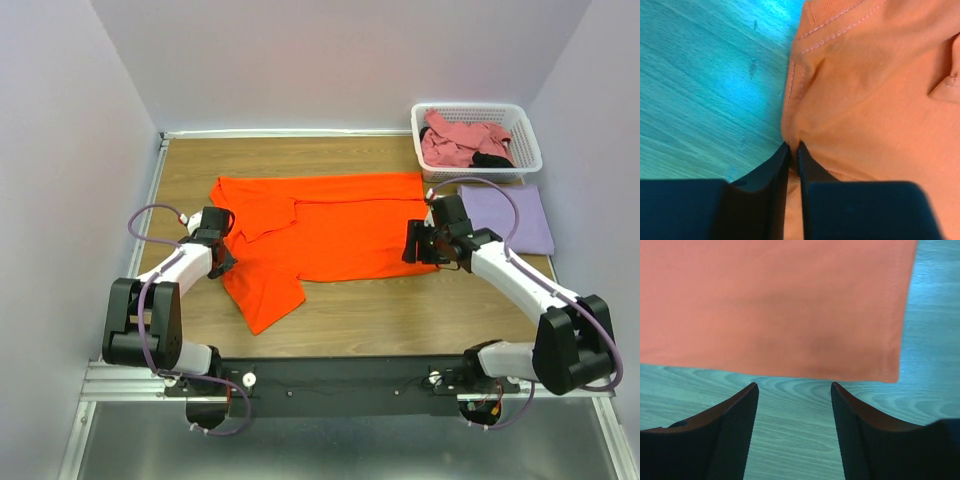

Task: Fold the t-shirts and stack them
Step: Fold the tshirt

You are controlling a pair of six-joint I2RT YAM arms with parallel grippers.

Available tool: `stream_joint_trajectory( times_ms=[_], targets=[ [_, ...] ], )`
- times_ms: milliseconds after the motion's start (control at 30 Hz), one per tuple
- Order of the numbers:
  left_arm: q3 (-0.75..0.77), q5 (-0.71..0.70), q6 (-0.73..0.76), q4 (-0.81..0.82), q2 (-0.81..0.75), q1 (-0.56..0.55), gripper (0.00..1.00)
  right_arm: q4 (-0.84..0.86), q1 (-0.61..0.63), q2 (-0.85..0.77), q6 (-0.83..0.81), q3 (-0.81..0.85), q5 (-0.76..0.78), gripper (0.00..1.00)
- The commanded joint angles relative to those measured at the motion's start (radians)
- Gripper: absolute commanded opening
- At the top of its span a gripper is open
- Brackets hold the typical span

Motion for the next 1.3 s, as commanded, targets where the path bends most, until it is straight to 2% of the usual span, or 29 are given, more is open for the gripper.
stream_joint_trajectory(
  times_ms=[0,67,167,500,633,900,1100,1167,1267],
  targets=[
    [-0.022,-0.014,0.001,-0.022,0.035,0.005,0.07,-0.017,0.0,-0.032,0.062,-0.016,0.132,0.68],
    [-0.017,-0.009,0.007,-0.027,0.039,0.007,0.0,-0.027,-0.003,-0.03,0.082,-0.013,0.147,0.7],
    [-0.013,-0.006,0.015,-0.032,0.051,0.005,0.0,-0.06,-0.046,-0.018,0.125,-0.01,0.163,0.72],
    [-0.016,0.016,0.03,-0.002,0.068,0.007,0.0,-0.049,-0.258,0.016,0.211,-0.072,0.054,0.7],
    [-0.022,0.031,0.035,0.01,0.048,0.005,0.0,0.02,-0.285,0.031,0.267,-0.115,-0.02,0.66],
    [-0.028,0.039,0.038,0.018,0.015,0.005,0.0,0.115,-0.325,0.062,0.323,-0.192,-0.037,0.58],
    [-0.026,0.04,0.039,0.016,0.012,0.008,0.0,0.158,-0.324,0.076,0.34,-0.224,-0.037,0.56],
    [-0.026,0.04,0.039,0.016,0.015,0.007,0.0,0.164,-0.324,0.079,0.343,-0.226,-0.041,0.5],
    [-0.023,0.042,0.039,0.016,0.016,0.011,0.0,0.169,-0.324,0.086,0.344,-0.224,-0.058,0.49]
  ],
)
